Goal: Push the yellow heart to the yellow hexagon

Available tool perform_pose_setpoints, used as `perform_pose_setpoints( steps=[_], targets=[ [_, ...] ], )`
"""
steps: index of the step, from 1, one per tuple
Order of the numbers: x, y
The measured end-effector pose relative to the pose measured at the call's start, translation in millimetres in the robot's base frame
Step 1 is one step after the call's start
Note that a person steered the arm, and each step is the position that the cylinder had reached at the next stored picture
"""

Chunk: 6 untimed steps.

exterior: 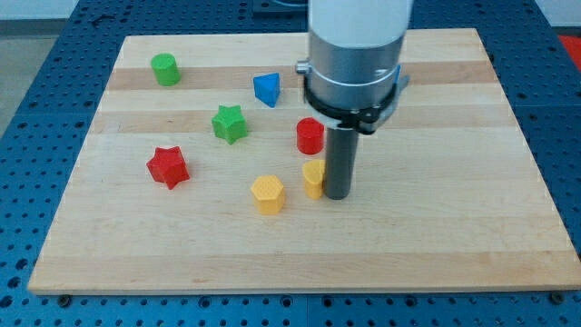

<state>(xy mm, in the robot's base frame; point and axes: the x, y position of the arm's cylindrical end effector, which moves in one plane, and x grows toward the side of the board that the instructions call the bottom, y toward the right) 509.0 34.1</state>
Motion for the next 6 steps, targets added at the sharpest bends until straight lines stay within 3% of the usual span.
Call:
perform_pose_setpoints(
  steps=[2,6],
  targets=[
    [-10.5,46.5],
    [-24.2,11.9]
  ],
)
